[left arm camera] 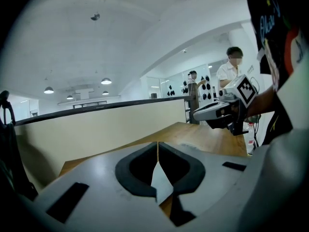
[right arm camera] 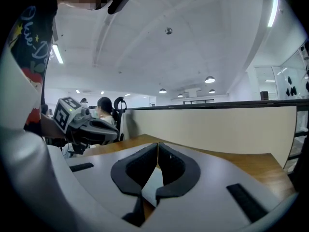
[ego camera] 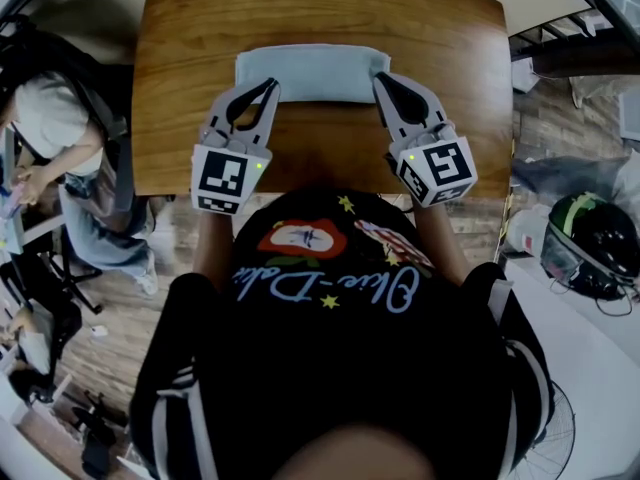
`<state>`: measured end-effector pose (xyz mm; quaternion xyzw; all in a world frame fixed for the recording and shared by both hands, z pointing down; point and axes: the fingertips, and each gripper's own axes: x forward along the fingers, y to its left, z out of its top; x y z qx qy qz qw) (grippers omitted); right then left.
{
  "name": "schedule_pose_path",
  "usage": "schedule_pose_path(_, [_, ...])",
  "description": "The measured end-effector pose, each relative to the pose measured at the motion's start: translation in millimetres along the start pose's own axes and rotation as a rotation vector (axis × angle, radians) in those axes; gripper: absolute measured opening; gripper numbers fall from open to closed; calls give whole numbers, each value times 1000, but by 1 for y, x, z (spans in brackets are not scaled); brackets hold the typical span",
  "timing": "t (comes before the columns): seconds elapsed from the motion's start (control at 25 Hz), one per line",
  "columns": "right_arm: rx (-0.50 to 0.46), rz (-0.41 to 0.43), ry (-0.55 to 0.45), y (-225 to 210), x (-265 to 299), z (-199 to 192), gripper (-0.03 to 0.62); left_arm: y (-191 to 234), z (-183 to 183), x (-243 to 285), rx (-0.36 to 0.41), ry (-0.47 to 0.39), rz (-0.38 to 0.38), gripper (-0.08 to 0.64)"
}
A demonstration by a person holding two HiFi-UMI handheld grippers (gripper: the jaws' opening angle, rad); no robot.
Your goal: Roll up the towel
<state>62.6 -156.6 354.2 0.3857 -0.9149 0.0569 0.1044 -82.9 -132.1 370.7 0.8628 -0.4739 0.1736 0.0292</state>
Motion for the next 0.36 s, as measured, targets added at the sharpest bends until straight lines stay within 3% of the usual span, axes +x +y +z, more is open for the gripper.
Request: schedule_pose_path(0.36, [1,-1,6,2,-2,-3,5,-2,-4,-3,21,11,0,11])
